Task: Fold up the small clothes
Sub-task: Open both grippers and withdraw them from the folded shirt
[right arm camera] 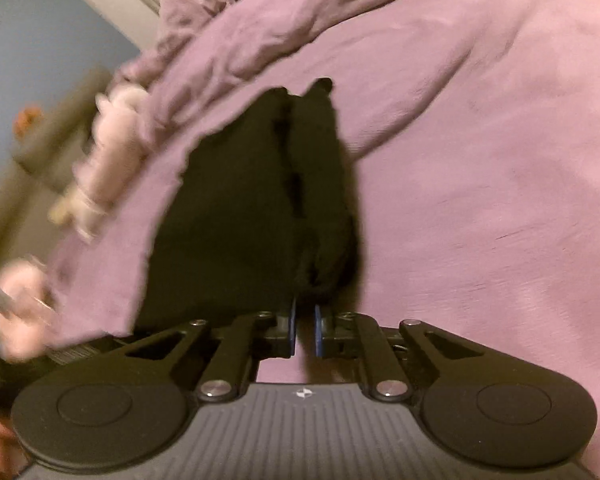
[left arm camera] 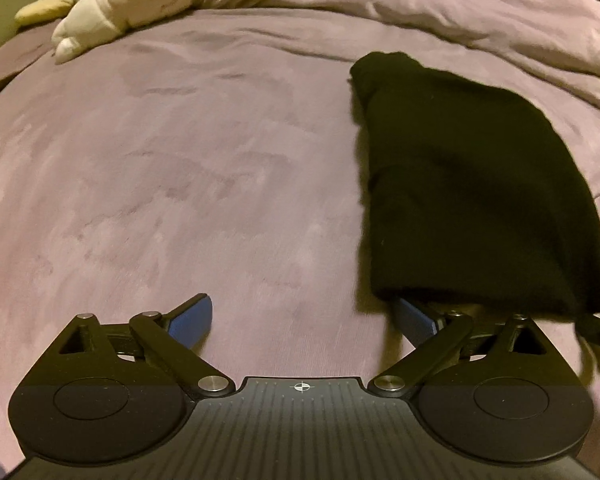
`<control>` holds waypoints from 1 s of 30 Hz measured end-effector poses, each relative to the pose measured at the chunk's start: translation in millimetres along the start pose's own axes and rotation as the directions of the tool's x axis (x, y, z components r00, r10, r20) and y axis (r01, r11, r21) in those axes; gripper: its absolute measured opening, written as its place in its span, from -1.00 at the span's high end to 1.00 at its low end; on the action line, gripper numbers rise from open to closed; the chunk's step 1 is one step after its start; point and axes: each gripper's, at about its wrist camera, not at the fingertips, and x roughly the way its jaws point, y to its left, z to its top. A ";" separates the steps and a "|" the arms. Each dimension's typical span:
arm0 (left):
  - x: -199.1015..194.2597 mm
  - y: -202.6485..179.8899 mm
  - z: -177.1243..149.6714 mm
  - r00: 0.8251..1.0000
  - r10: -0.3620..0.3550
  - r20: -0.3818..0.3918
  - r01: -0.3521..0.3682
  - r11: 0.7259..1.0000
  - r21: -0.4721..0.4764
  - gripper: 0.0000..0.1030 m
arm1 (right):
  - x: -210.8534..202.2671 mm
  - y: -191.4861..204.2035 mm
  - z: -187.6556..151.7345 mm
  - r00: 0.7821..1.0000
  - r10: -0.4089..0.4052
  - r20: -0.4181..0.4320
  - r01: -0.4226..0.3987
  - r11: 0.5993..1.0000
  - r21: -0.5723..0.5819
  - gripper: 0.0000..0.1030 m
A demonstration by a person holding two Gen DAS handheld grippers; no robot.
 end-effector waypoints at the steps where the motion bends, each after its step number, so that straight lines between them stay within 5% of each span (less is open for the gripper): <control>1: -0.9 -0.4 -0.1 1.000 0.000 -0.010 0.000 1.000 0.005 -0.95 | -2.4 4.7 0.2 0.999 -0.037 -0.010 0.036 0.999 -0.030 0.86; 4: -5.2 -2.4 -1.2 0.998 0.009 -0.059 -0.008 1.000 0.020 -0.95 | -10.5 20.4 -0.1 0.989 -0.149 -0.024 0.145 0.984 -0.105 0.78; 6: -7.4 -3.6 -1.2 0.994 0.005 -0.109 -0.002 1.000 0.024 -0.97 | -14.7 30.2 -1.2 0.981 -0.189 -0.050 0.181 0.974 -0.135 0.40; 8: -11.3 -5.0 -2.0 0.988 -0.003 -0.153 0.006 1.000 0.019 -0.98 | -20.3 39.1 -4.0 0.975 -0.213 -0.057 0.203 0.968 -0.145 -0.25; 10: -19.2 -5.5 -3.4 0.988 -0.007 -0.157 0.012 0.999 0.031 -0.98 | -22.9 51.4 -6.0 0.957 -0.283 -0.062 0.268 0.946 -0.185 -0.68; 18: -52.0 -11.4 -6.3 0.994 0.052 -0.100 -0.039 0.991 0.127 -1.00 | -32.4 79.3 -6.5 0.934 -0.351 -0.068 0.329 0.918 -0.220 -0.92; 30: -60.7 -13.0 13.1 0.992 0.110 -0.063 -0.099 0.983 0.157 -1.00 | -29.4 112.2 17.3 0.902 -0.429 -0.038 0.404 0.874 -0.269 -0.92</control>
